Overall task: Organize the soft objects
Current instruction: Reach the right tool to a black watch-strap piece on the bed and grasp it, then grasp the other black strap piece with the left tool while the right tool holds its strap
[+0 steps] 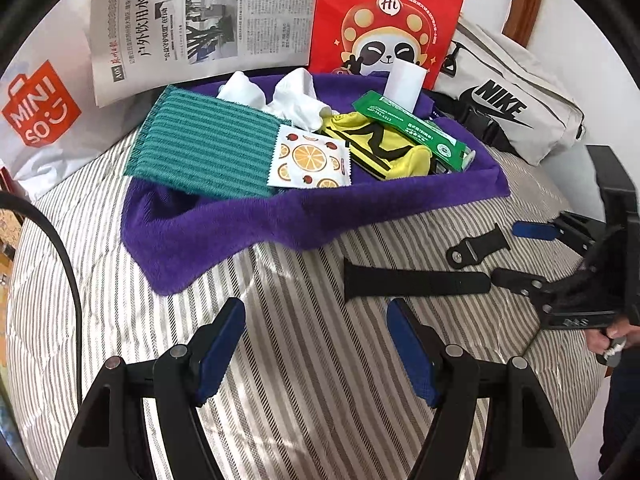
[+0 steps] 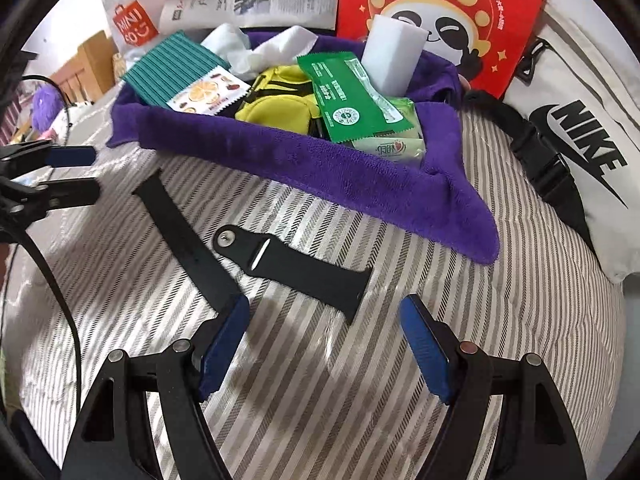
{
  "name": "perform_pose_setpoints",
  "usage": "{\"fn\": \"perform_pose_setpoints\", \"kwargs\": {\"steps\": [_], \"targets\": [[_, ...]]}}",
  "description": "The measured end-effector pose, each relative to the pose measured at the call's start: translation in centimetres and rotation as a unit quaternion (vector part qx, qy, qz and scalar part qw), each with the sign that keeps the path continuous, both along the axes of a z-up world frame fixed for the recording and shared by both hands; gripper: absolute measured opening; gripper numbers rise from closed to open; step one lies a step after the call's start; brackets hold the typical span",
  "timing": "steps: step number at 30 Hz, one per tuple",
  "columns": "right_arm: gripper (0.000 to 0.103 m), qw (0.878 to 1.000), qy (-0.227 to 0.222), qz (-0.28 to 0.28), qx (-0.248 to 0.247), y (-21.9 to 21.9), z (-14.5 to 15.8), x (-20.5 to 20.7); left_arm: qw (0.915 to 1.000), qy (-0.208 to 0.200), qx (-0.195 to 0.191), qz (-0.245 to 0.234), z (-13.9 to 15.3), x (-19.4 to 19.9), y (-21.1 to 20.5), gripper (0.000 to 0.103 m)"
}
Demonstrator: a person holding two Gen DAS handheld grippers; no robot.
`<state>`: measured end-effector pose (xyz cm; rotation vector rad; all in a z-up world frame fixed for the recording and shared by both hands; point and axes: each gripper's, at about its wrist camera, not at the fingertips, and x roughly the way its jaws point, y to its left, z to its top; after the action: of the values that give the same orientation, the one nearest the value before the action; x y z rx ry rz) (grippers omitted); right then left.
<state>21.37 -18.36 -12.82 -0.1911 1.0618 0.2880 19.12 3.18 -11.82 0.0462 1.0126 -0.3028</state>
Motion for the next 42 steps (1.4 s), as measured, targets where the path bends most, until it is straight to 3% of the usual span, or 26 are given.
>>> {"fn": "perform_pose_setpoints", "kwargs": {"steps": [11, 18, 22, 29, 39, 42], "targets": [[0.078, 1.000, -0.024, 0.018, 0.009, 1.3, -0.7, 2.4, 0.9997, 0.010, -0.017, 0.014, -0.2, -0.5, 1.1, 0.072], [0.041, 1.000, -0.024, -0.009, 0.018, 1.0, -0.5, 3.1, 0.9998, 0.015, -0.012, 0.009, -0.6, -0.8, 0.8, 0.072], [0.029, 0.999, -0.011, -0.022, 0.022, 0.1, -0.1, 2.6, 0.9997, 0.021, -0.011, 0.010, -1.0, -0.7, 0.9, 0.072], [0.027, 0.999, 0.038, -0.016, 0.028, -0.1, 0.1, 0.9, 0.9995, 0.022, -0.019, 0.009, -1.1, -0.7, 0.8, 0.072], [0.021, 1.000, 0.000, -0.024, 0.008, 1.1, -0.1, 0.5, 0.9996, 0.025, -0.016, 0.001, -1.3, -1.2, 0.4, 0.072], [0.021, 0.999, 0.010, -0.036, 0.032, 0.5, 0.1, 0.4, 0.9996, 0.022, -0.018, 0.001, -1.1, -1.3, 0.6, 0.072]]}}
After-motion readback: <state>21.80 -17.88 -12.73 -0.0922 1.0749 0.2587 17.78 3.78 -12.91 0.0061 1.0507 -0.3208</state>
